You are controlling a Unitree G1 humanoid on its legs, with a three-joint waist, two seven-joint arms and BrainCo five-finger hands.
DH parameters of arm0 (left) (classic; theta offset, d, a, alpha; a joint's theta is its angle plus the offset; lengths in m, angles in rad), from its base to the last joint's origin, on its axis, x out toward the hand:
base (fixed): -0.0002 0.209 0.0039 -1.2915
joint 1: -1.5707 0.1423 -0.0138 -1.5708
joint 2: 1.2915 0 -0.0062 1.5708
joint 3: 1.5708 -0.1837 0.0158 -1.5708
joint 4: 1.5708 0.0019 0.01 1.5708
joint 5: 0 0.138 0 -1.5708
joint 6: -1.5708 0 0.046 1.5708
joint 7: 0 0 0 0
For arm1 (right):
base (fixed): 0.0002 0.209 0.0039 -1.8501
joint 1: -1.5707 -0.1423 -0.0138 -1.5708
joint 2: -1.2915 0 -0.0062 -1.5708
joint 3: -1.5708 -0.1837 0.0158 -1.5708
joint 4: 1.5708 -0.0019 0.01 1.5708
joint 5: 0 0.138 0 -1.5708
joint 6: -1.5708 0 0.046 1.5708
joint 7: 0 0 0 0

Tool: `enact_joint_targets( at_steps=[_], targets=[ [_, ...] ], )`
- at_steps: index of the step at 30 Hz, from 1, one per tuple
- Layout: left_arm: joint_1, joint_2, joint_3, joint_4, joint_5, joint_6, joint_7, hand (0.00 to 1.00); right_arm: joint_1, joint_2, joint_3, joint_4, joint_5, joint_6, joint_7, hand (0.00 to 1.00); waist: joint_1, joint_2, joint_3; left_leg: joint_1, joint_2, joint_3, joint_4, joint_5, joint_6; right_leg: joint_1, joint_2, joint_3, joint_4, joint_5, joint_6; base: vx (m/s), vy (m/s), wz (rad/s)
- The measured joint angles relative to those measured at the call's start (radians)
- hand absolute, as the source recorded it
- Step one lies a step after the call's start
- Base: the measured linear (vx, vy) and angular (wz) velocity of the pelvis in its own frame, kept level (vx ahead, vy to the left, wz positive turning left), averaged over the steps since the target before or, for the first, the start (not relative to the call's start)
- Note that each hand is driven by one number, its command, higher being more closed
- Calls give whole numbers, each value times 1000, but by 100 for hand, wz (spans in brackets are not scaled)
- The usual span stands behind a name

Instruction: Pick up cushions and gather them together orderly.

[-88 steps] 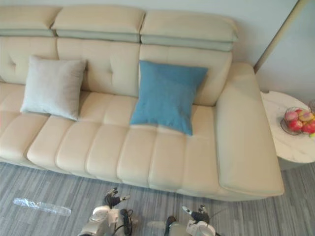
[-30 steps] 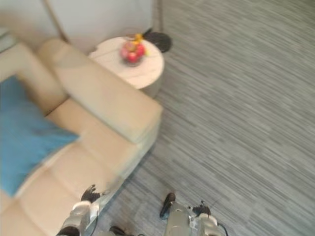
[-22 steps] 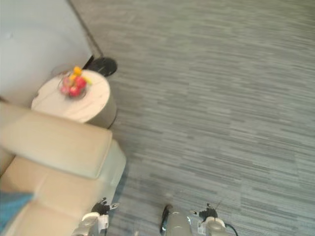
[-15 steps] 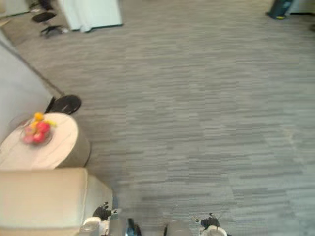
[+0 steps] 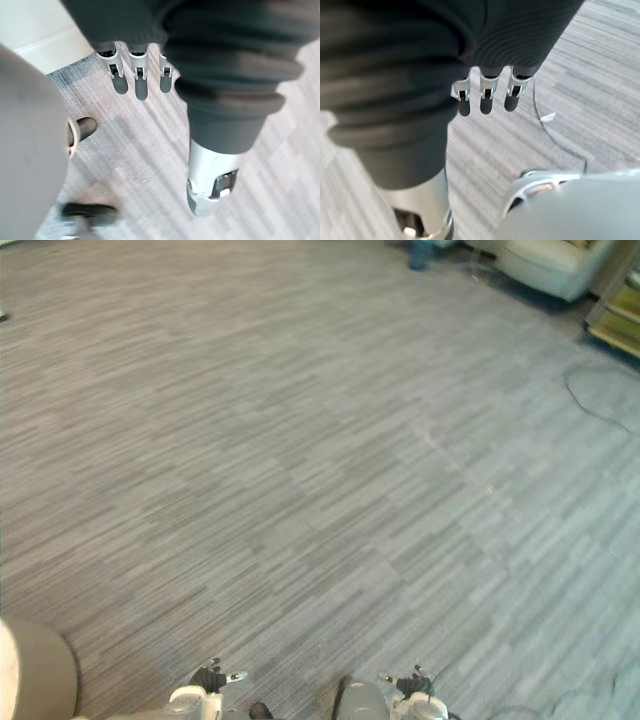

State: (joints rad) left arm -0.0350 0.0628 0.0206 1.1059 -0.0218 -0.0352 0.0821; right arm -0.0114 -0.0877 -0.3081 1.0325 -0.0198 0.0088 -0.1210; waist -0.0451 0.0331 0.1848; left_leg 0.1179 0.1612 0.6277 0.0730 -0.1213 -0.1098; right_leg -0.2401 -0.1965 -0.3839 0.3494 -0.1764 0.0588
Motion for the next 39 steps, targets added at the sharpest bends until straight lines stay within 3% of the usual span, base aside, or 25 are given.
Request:
enact_joint_targets(
  at_steps=[1, 2, 6, 7, 9, 10, 11, 12, 14, 16, 19, 22, 23, 24, 25, 27, 28, 30, 31, 32, 34, 35, 37, 38, 39],
  targets=[
    [-5, 17, 0, 7, 0, 0, 0, 0, 1, 0, 1, 7, 0, 1, 0, 0, 0, -28, 5, 30, -3, 24, -1, -1, -36, -3, -30, -58, -20, 107, -49, 126, -170, -77],
    [-6, 18, 0, 9, 0, 2, 1, 0, 0, -3, 1, 7, 0, 0, 0, 0, 0, -23, 6, 36, 3, 26, -2, -1, -40, -4, -17, -55, -14, 101, -54, 154, -212, -63],
    [-26, -13, -14, 5, 12, 1, -7, 0, 15, -33, -5, 11, 1, 0, 1, 0, -14, 5, 2, 80, 39, 16, 3, -1, -89, -81, 8, 11, 185, -76, -72, 183, -303, -45],
    [-31, -22, -21, 3, 21, 0, -8, 0, 22, -32, -5, 11, 3, -1, 2, 0, -28, 11, 0, 50, 108, -19, 159, -30, -113, -61, 36, 15, 206, -121, -79, 210, -314, -34],
    [-30, -30, -20, 0, 22, 0, -8, 0, 37, -31, -5, 16, 3, -3, 2, 0, -31, 14, -1, -1, 180, -68, 356, -23, -95, -17, 68, 21, 186, -136, -90, 238, -321, -31],
    [-20, -40, -19, -20, 22, 0, -8, 0, 58, -33, -5, 23, 3, -2, 1, 0, -27, 23, 1, -60, 255, -123, 567, 31, -15, 40, 105, 33, 159, -144, -111, 262, -286, -50],
    [-3, -47, -19, -34, 22, 0, -9, 0, 71, -34, -4, 28, 3, -2, 0, 0, -21, 26, 1, -100, 287, -161, 694, 64, 31, 76, 125, 51, 143, -144, -140, 330, -268, -74],
    [11, -52, -18, -55, 20, -3, -10, 0, 73, -37, -4, 32, 12, -1, 0, 0, -13, 24, 2, -157, 287, -219, 850, 35, 19, 114, 147, 88, 125, -158, -165, 224, -109, -83],
    [12, -49, -17, -62, 19, -5, -8, 0, 70, -45, -5, 43, 25, -1, -5, 0, -6, 23, 4, -238, 203, -267, 966, -31, -20, 178, 157, 161, 81, -162, -171, 315, -76, -110],
    [17, -47, 2, -79, 18, -11, -5, 0, 68, -41, -5, 51, 43, -1, -5, 0, 5, 21, 6, -297, 132, -226, 893, -81, -11, 232, 160, 238, 30, -144, -165, 370, -16, -133],
    [7, -49, 3, -81, 18, -20, -2, 0, 51, -27, -42, 46, 72, -4, -7, 0, 23, 16, 15, -338, 12, -212, 506, -89, 12, 313, 146, 350, -35, -140, -157, 395, 75, -123],
    [2, -60, 1, -77, 17, -26, 1, 0, 53, -29, -51, 44, 101, -17, -11, 0, 30, 26, 17, -349, -77, -327, 85, 37, -8, 375, 136, 422, -117, -160, -105, 420, 185, -100],
    [-1, -61, -1, -75, 17, -26, 1, 0, 58, -29, -51, 44, 102, -17, -16, 0, 30, 31, 16, -362, -76, -341, 81, 60, 5, 394, 140, 436, -130, -176, -87, 505, 259, -70],
    [-5, -54, 0, -76, 17, -26, 0, 0, 62, -21, -53, 43, 104, -16, -17, 0, 32, 12, 17, -362, -88, -349, 119, 111, 35, 415, 120, 458, -129, -203, -75, 660, 265, -63],
    [-10, -46, -2, -76, 18, -25, 0, 0, 79, -2, -61, 39, 107, -20, -17, 0, 30, -37, 2, -368, -141, -343, 167, 90, 75, 409, 68, 478, -82, -231, -58, 560, 215, -47],
    [-16, -38, -13, -74, 18, -25, 0, 0, 80, 11, -63, 39, 107, -22, -17, 0, 31, -58, -3, -357, -159, -317, 177, 57, 104, 360, 44, 483, 32, -222, -45, 544, 145, -41],
    [-22, -37, -38, -72, 19, -17, -1, 0, 78, 28, -63, 38, 107, -22, -16, 0, 30, -68, 1, -314, -170, -300, 165, 21, 109, 225, 26, 480, 311, -159, 75, 623, 176, -41],
    [-24, -37, -56, -71, 19, -8, -1, 0, 76, 39, -64, 40, 110, -22, -14, 0, 27, -67, 4, -250, -177, -290, 135, 3, 106, 135, 6, 447, 489, -157, 103, 545, 151, -34],
    [-26, -39, -93, -62, 19, -2, 1, 0, 75, 21, -69, 38, 110, -22, -13, 0, 22, -43, 17, -131, -169, -281, 75, -13, 107, 82, -16, 326, 542, -197, 39, 505, 115, -28],
    [-28, -40, -99, -60, 19, -2, 1, 0, 75, 17, -68, 36, 111, -22, -13, 0, 21, -37, 20, -113, -166, -281, 64, -14, 105, 75, -16, 301, 535, -205, 27, 573, 94, -24],
    [-59, -35, -99, -55, 18, -3, 6, 0, 64, 0, -57, 1, 120, -32, -15, 0, 5, 5, 36, -25, -122, -265, 1, -19, 96, -35, 13, 166, 415, -226, -18, 368, -21, -10],
    [-66, -31, -99, -55, 18, -3, 8, 0, 53, -1, -51, 0, 120, -34, -16, 0, 1, 10, 39, -16, -111, -258, -5, -20, 95, -71, 24, 153, 363, -212, -21, 414, -91, -6],
    [-88, -25, -102, -55, 17, -4, 12, 0, 29, -6, -42, -1, 124, -35, -15, 0, -17, 15, 46, 14, -83, -251, -26, -38, 67, -168, 44, 146, 162, -98, -26, 393, -134, 6],
    [-96, -24, -110, -55, 17, -5, 13, 0, 30, -5, -42, 1, 132, -34, -16, 0, -20, 6, 57, 43, -86, -252, -36, -55, 40, -186, 46, 174, 28, 12, -25, 490, -223, 16],
    [-98, -18, -115, -53, 16, -6, 13, 0, 34, -5, -42, 7, 139, -31, -16, 0, -23, -5, 71, 87, -94, -258, -36, -81, 3, -185, 45, 211, -31, 169, -25, 663, -315, -1]
  ],
)
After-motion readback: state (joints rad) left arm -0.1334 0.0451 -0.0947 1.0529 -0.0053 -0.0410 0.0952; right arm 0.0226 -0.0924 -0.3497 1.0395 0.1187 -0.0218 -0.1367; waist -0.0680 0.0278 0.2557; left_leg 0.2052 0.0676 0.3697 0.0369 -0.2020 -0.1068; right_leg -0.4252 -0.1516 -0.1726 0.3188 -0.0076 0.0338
